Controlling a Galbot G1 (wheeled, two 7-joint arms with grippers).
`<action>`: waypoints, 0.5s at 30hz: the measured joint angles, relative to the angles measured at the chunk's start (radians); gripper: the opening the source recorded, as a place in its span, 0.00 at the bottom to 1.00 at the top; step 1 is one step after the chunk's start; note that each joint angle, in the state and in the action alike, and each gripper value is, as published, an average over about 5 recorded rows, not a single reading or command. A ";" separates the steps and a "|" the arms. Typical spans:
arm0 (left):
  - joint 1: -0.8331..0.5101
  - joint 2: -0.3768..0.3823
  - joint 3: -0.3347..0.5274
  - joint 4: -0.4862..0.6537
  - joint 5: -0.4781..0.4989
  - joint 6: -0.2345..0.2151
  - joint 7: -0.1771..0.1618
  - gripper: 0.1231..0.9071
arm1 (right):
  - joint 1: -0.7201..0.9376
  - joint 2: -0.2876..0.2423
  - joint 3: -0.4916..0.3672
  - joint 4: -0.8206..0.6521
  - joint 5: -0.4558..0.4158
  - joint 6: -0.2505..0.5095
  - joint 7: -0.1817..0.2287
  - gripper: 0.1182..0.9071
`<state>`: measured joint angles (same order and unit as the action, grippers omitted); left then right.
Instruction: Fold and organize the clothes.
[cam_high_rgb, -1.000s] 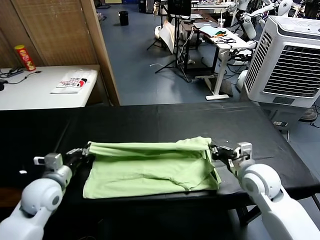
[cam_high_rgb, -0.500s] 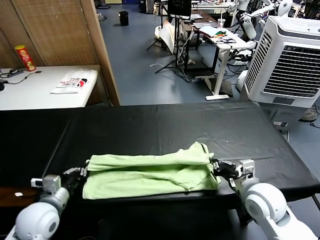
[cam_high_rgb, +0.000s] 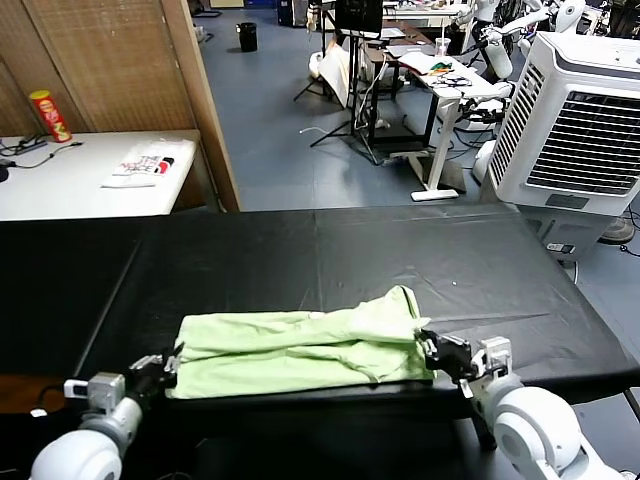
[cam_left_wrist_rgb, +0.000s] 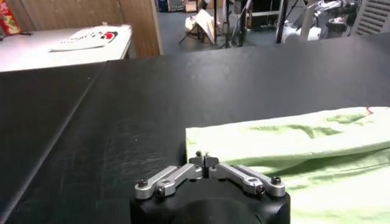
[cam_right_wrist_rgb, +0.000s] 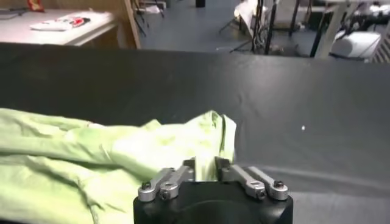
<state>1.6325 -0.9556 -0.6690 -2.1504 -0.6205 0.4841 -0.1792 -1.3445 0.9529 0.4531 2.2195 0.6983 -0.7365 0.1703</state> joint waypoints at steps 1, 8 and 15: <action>-0.002 0.000 -0.005 -0.002 -0.005 0.000 0.003 0.51 | 0.007 0.001 -0.001 -0.003 -0.003 0.000 -0.002 0.65; -0.071 -0.005 -0.007 0.039 -0.075 -0.005 -0.011 0.84 | 0.126 0.046 -0.054 -0.121 -0.089 0.000 0.003 0.86; -0.201 -0.043 0.044 0.134 -0.120 -0.001 -0.021 0.86 | 0.268 0.120 -0.135 -0.279 -0.151 0.017 -0.025 0.86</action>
<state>1.4318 -0.9987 -0.6248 -2.0162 -0.7402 0.4828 -0.2002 -1.0763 1.0731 0.3179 1.9405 0.5471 -0.7198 0.1453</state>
